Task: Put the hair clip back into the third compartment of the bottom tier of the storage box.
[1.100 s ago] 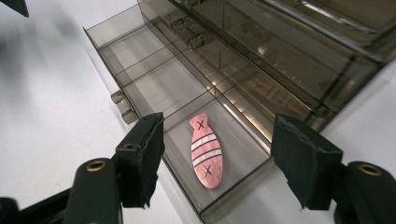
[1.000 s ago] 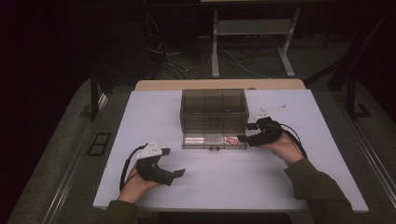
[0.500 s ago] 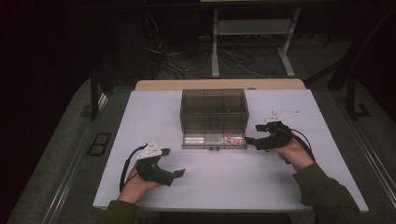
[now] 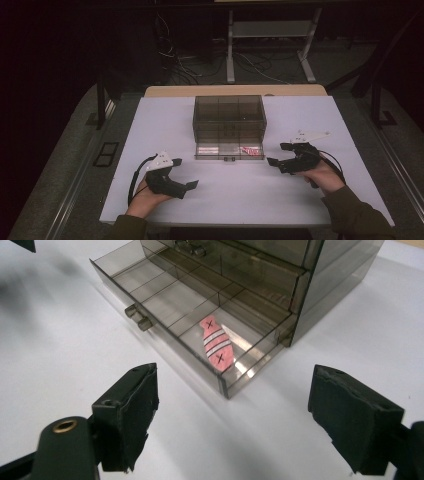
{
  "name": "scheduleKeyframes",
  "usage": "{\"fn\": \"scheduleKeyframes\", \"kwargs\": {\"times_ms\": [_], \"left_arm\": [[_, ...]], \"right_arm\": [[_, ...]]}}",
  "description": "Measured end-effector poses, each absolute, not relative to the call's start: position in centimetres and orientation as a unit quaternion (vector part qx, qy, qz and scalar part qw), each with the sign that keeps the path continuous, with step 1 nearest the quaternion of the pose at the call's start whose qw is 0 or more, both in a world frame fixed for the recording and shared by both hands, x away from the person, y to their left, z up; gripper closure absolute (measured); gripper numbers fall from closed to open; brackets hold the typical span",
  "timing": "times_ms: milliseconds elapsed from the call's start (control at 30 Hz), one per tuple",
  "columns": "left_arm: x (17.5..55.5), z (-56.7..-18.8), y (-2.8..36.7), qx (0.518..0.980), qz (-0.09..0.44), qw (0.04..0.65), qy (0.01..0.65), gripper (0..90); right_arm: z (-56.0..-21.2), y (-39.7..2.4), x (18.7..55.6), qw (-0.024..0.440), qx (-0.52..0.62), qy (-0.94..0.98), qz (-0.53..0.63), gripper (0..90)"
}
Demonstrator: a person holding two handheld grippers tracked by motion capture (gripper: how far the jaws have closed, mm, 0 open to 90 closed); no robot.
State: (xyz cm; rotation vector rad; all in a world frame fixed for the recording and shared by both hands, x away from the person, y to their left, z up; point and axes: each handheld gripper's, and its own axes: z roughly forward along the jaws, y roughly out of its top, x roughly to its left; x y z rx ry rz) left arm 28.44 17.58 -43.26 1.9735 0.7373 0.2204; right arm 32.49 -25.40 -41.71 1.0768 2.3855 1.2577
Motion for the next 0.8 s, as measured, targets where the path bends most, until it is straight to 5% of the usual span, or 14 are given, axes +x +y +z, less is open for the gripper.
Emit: {"fn": "scheduleKeyframes", "kwargs": {"times_ms": [800], "left_arm": [[28.4, -43.3, 17.5, 0.813, 0.093, 0.487, 0.306, 0.0]], "right_arm": [[-43.2, -28.3, 28.5, 0.143, 0.378, 0.804, 0.436, 17.5]]}}
